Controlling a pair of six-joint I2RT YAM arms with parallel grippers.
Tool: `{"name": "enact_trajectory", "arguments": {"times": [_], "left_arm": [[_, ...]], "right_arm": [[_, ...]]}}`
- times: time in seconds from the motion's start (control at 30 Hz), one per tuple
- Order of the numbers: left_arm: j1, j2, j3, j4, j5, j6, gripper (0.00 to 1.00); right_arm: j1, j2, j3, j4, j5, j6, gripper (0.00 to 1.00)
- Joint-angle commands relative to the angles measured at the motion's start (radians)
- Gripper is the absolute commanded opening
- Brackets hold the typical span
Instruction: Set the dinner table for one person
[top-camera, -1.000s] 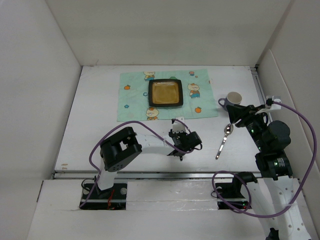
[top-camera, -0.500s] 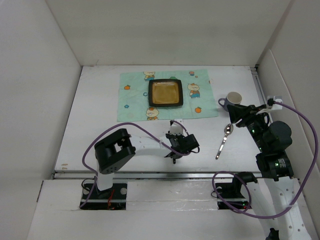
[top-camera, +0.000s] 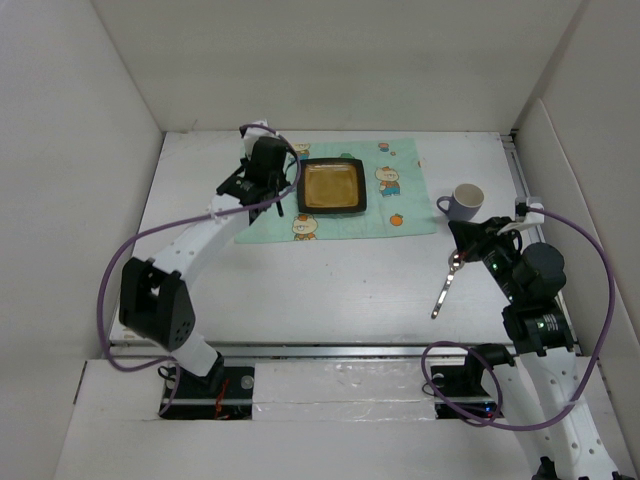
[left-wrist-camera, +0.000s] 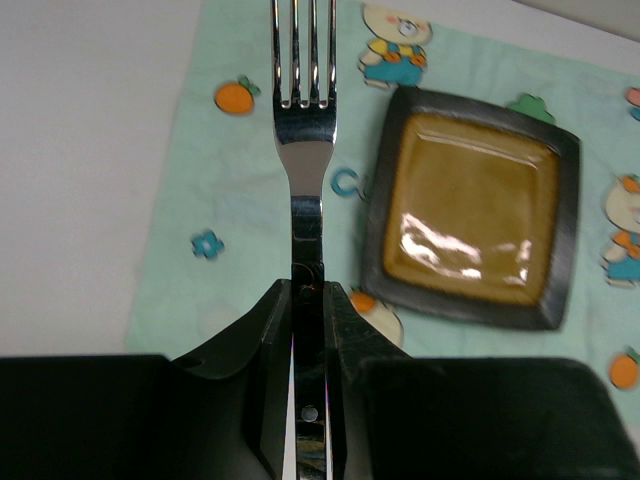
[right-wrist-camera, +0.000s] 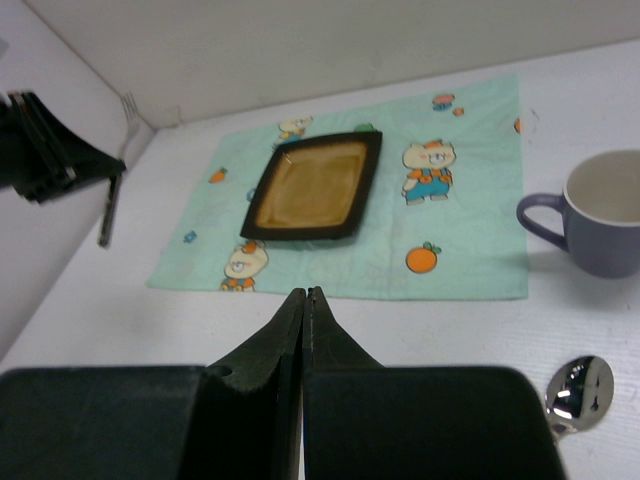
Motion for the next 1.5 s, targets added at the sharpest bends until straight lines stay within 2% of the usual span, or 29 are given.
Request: {"name": "enact_trajectory", "arguments": {"times": [0.0, 0.07, 0.13, 0.17, 0.27, 0.37, 0.73, 0.97, 1.13, 1.33, 1.47], "left_arm": [[0.1, 0.159, 0.154, -0.03, 0.115, 0.223, 0.0], [0.154, 0.252, 0.22, -0.048, 0.116, 0.26, 0.0], [0.174, 0.294, 0.245, -0.05, 0.126, 0.283, 0.0], [0.174, 0.338, 0.266, -0.044, 0.115, 0.289, 0.0], [0.174, 0.372, 0.273, -0.012, 0.125, 0.306, 0.0], [0.174, 0.427, 0.282, 0.022, 0.116, 0.331, 0.0], [0.214, 0.567, 0.32, 0.085, 0.13, 0.343, 0.0], [0.224, 0.602, 0.322, 0.125, 0.159, 0.346, 0.0], [0.224, 0.616, 0.326, 0.137, 0.164, 0.343, 0.0], [0.224, 0.63, 0.346, 0.114, 0.158, 0.339, 0.15], [0.224, 0.628, 0.331, 0.11, 0.142, 0.342, 0.15]], "right_arm": [[0.006, -0.021, -0.039, 0.026, -0.011, -0.017, 0.0], [0.006, -0.039, -0.054, 0.009, -0.007, -0.023, 0.01], [0.015, -0.051, -0.063, -0.014, -0.008, -0.023, 0.1], [0.015, -0.06, -0.072, -0.01, -0.025, -0.022, 0.19], [0.015, -0.057, -0.077, -0.019, -0.039, -0.025, 0.32], [0.015, -0.062, -0.083, -0.028, -0.047, -0.025, 0.4], [0.015, -0.048, -0.102, -0.042, -0.039, -0.037, 0.42], [0.015, -0.024, -0.103, -0.013, -0.068, -0.025, 0.42], [0.015, -0.014, -0.105, -0.033, -0.033, -0.045, 0.43], [0.015, -0.024, -0.097, -0.046, -0.008, -0.04, 0.43], [0.015, -0.04, -0.068, -0.063, 0.024, -0.035, 0.43]]}}
